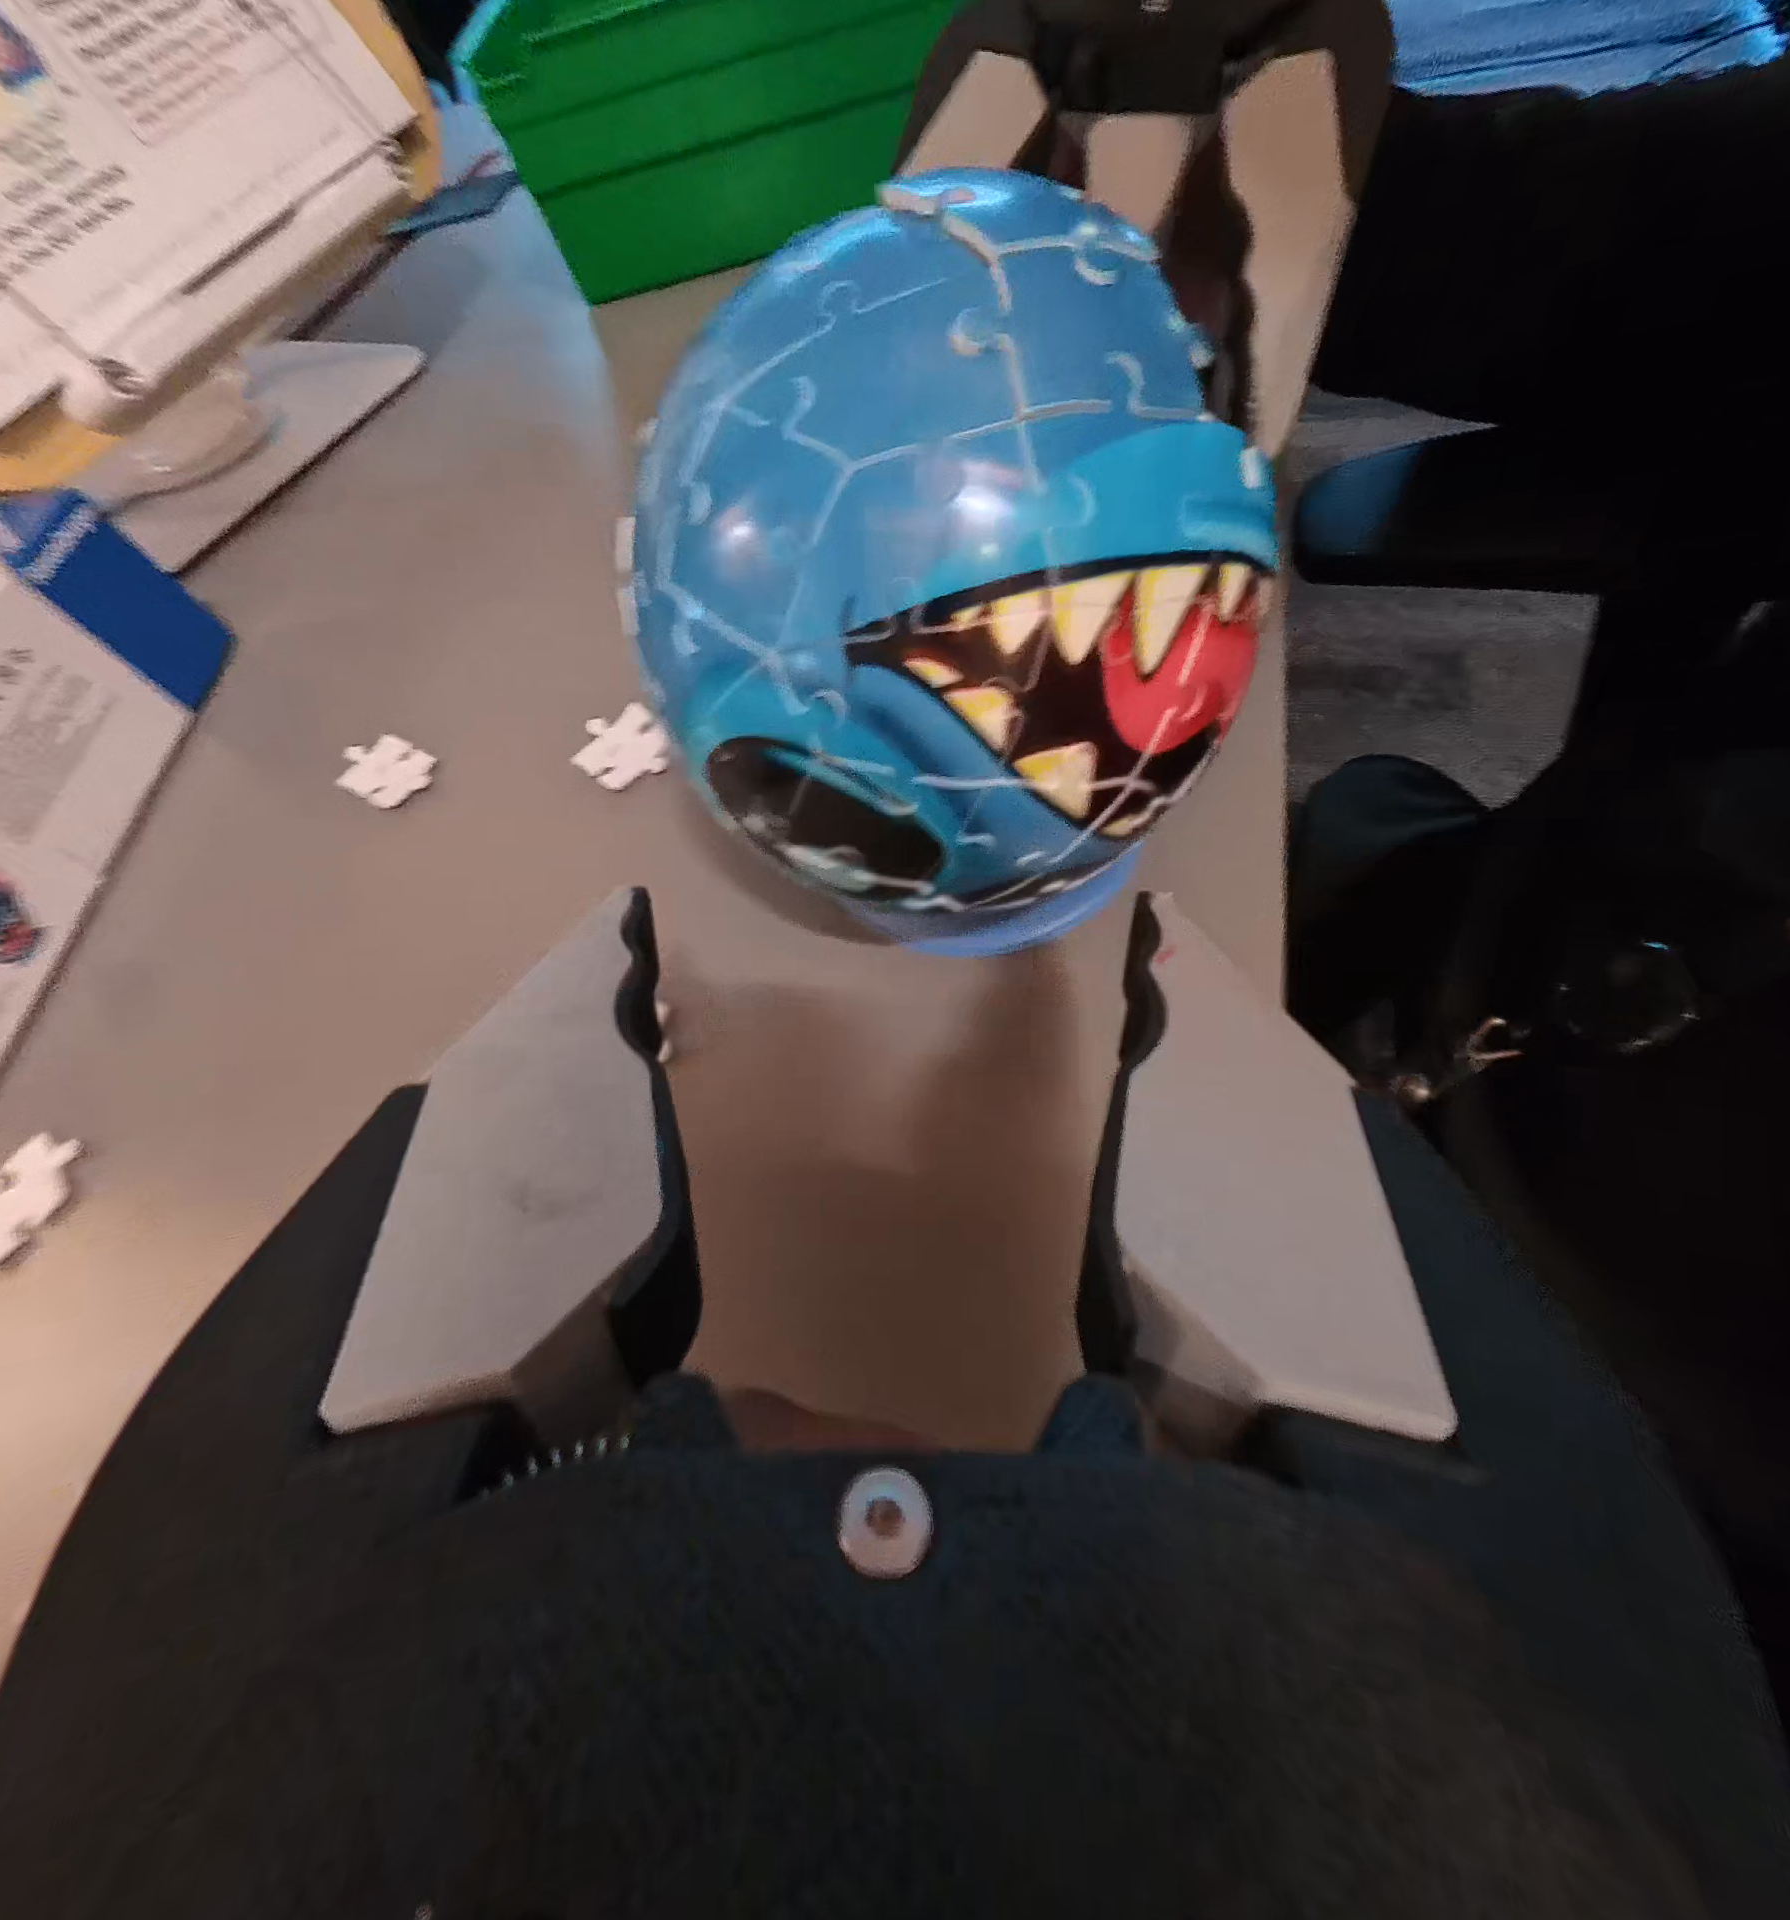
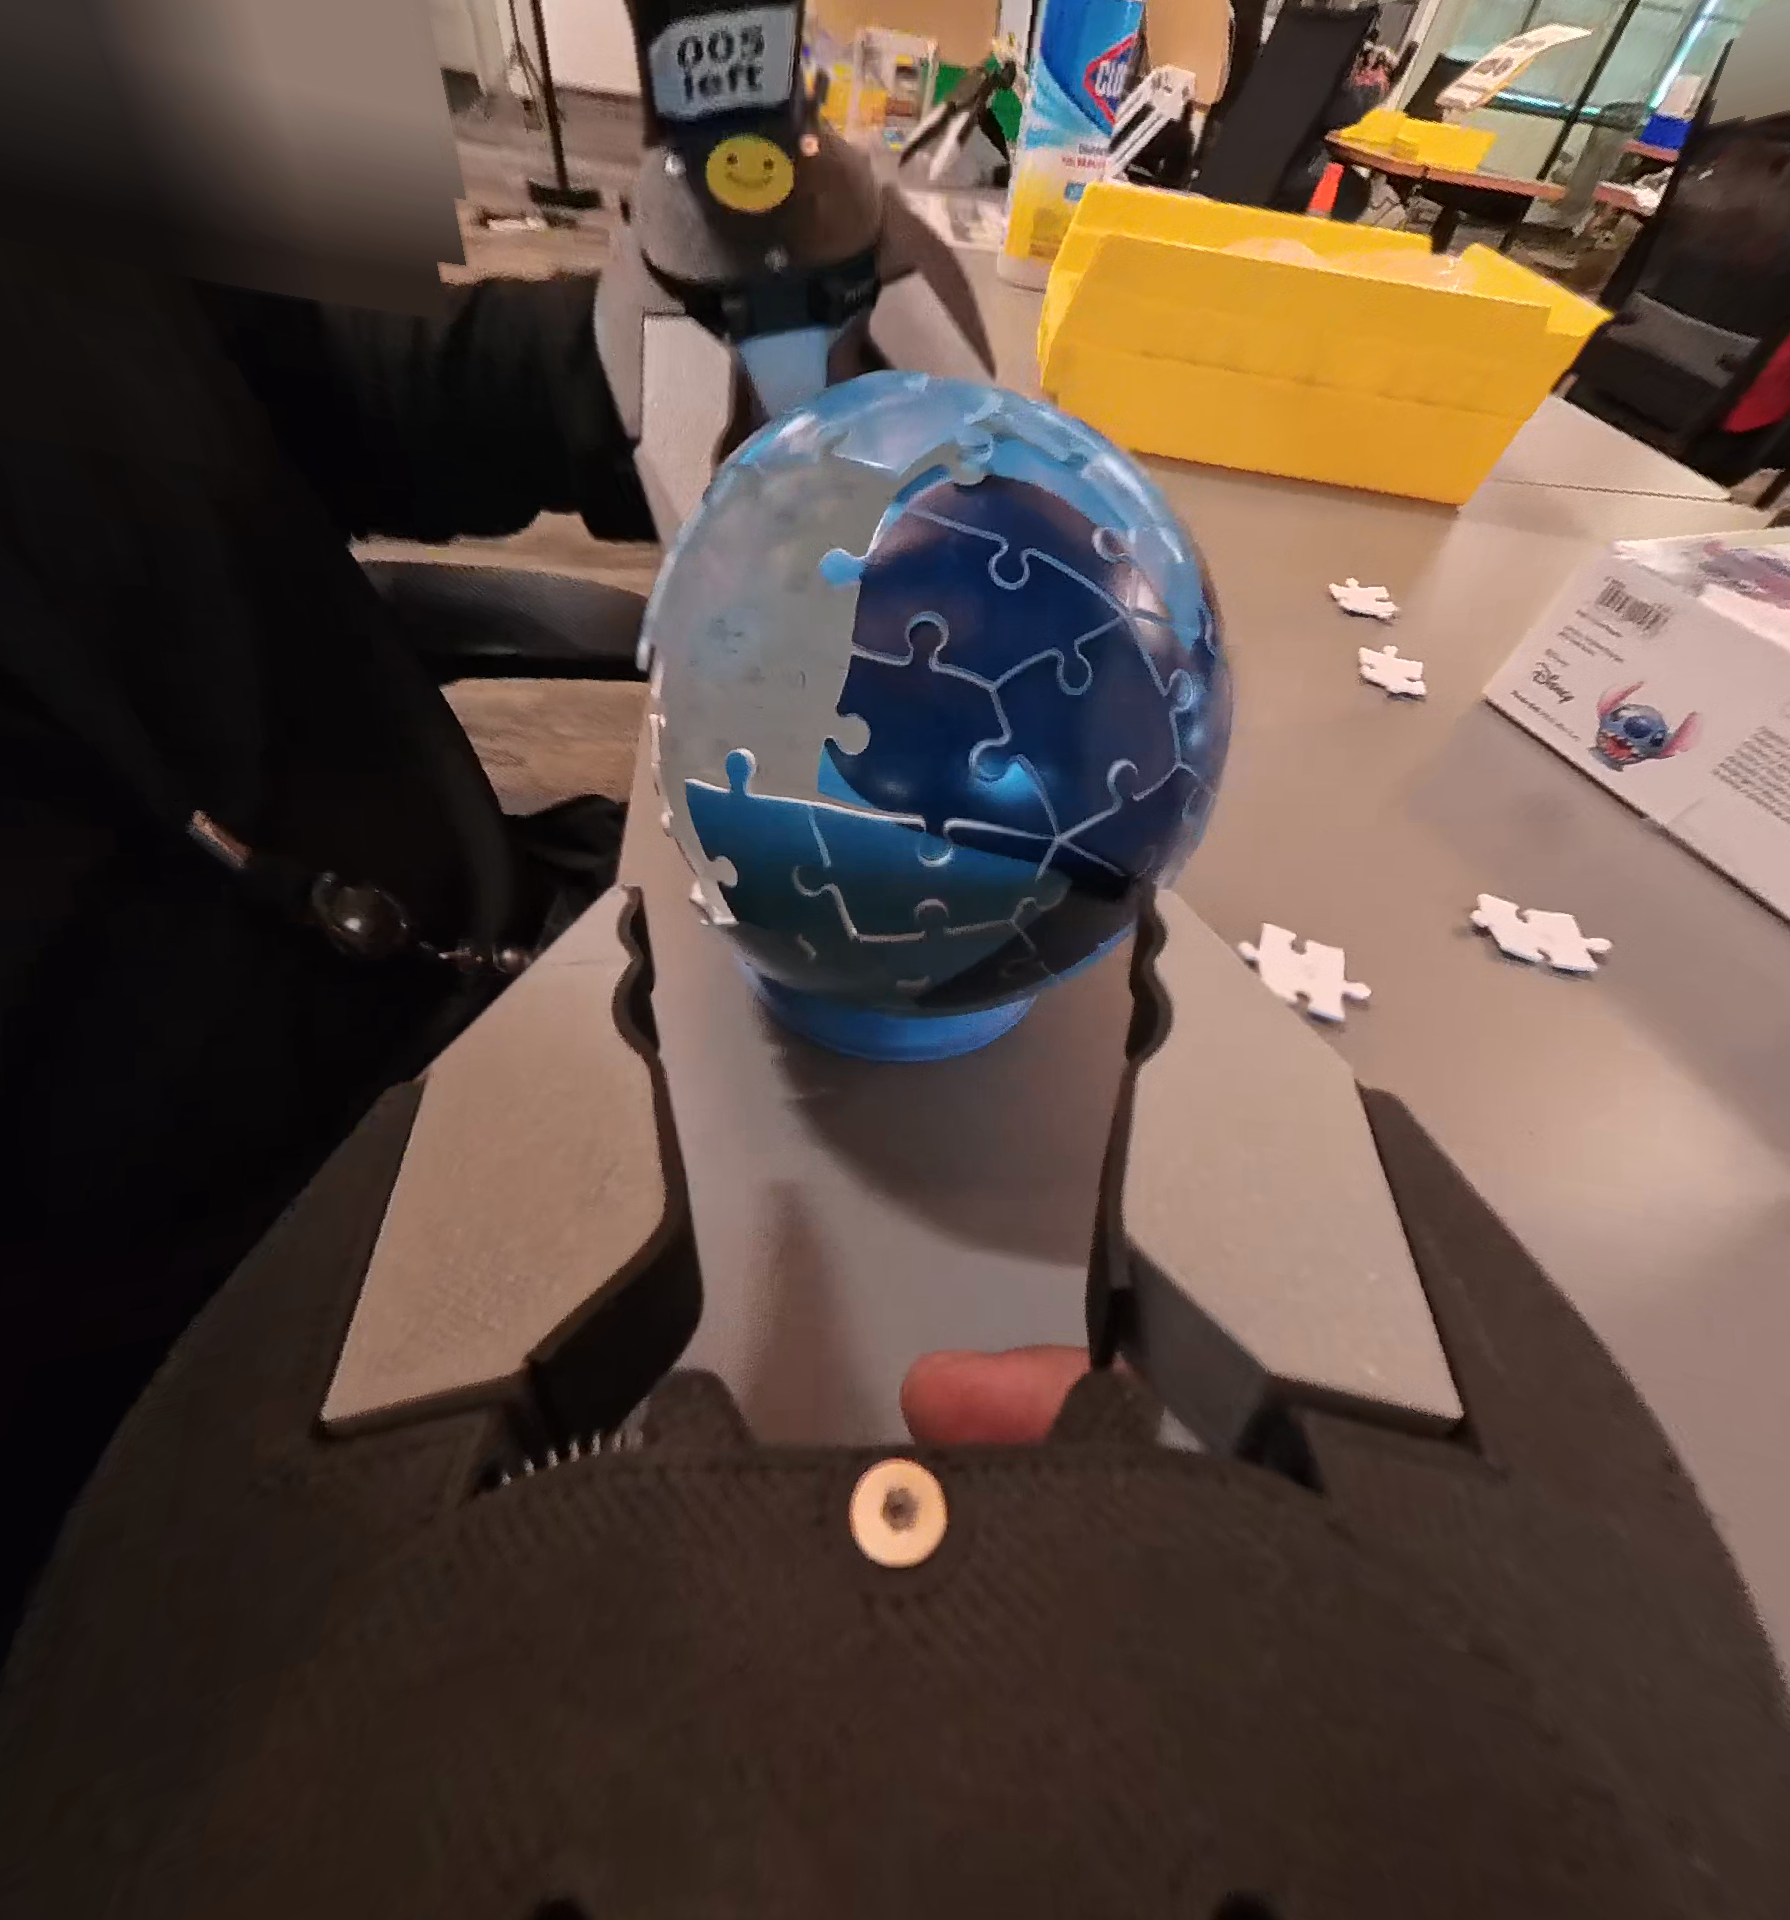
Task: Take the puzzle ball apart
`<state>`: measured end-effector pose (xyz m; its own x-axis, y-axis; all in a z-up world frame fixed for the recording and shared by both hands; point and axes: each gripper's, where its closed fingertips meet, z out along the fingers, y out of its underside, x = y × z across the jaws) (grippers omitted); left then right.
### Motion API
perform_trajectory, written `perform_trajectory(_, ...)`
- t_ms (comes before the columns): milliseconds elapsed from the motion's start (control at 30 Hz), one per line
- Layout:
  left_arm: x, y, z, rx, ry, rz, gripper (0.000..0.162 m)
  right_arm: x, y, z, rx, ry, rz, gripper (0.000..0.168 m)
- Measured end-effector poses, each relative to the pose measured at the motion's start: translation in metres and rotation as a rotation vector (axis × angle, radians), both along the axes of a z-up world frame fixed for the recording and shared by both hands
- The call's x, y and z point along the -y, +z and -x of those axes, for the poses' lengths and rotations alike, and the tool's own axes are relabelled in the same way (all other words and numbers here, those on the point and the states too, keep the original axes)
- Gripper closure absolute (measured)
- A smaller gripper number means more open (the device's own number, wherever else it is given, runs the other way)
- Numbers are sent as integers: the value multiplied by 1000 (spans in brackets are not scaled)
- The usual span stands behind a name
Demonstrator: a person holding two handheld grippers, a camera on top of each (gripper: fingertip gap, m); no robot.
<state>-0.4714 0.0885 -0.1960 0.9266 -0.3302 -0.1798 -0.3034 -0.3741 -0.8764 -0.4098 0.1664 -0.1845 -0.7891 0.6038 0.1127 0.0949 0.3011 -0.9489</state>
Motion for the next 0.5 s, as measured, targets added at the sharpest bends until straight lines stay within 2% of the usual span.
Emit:
perform_trajectory(100,-6,-5,-19,39,-43,36,70,1,1,-7,64,48,52,77)
perform_trajectory(200,-12,-11,-24,63,-20,99,59,-4,0,-4,136,53,96,78)
perform_trajectory(267,-14,-13,-24,78,-11,131,59,-14,-3,6,215,14,132,76)
perform_trajectory(367,-16,-11,-24,143,-4,144,61,-16,-1,10,376,50,267,85)
perform_trajectory(467,-19,-15,-25,228,-9,184,62,-10,4,9,472,128,374,85)
perform_trajectory(500,-22,-14,-22,216,-3,170,67,-8,2,10,487,138,379,84)
